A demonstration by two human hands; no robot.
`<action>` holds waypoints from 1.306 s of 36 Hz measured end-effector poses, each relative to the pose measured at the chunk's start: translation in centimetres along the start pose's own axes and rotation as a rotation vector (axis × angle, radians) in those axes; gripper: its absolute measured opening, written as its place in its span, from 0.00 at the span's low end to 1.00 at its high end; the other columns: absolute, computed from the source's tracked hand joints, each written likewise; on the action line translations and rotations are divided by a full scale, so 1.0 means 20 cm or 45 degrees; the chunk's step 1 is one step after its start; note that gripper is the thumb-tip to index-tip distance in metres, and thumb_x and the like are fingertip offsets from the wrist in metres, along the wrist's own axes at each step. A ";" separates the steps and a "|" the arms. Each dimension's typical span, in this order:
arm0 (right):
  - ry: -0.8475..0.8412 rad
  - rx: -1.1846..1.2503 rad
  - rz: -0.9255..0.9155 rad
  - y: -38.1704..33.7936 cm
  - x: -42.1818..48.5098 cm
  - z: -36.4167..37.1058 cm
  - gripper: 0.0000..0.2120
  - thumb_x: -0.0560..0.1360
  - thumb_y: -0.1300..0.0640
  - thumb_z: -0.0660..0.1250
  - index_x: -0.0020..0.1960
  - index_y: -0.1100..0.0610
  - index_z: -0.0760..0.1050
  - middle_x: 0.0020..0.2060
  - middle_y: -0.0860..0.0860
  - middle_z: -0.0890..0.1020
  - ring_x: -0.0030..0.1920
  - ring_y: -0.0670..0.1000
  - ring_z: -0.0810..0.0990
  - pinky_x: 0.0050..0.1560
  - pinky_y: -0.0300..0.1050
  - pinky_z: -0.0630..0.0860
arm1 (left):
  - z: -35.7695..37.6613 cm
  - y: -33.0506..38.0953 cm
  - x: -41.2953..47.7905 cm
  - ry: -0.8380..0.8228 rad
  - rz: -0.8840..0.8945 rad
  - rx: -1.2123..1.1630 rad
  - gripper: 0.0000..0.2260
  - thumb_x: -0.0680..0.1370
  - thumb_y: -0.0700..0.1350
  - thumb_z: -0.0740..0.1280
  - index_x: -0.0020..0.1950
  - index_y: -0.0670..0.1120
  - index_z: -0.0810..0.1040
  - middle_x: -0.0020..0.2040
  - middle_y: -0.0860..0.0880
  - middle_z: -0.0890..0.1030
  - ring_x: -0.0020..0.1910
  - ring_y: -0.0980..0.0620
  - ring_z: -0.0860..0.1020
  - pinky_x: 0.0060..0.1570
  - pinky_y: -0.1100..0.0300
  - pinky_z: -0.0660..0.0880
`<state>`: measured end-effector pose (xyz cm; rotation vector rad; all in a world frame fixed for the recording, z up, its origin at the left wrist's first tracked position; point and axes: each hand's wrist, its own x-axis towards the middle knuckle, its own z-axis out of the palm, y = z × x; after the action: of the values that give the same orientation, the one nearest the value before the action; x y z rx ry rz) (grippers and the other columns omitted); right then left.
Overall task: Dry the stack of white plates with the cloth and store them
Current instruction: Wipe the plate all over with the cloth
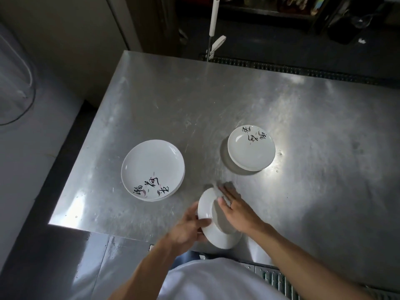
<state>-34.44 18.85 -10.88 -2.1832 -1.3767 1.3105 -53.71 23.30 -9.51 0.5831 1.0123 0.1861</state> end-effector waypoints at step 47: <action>0.056 0.253 -0.115 0.06 -0.11 -0.04 0.23 0.85 0.44 0.53 0.79 0.42 0.61 0.80 0.39 0.56 0.79 0.39 0.52 0.78 0.39 0.53 | 0.06 0.01 0.10 0.124 -0.014 -0.232 0.21 0.80 0.41 0.68 0.72 0.44 0.70 0.64 0.35 0.80 0.62 0.32 0.80 0.54 0.39 0.81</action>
<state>-33.37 16.62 -10.00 -1.9844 -1.2549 1.2989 -51.56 23.75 -10.44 0.4056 1.0794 0.2961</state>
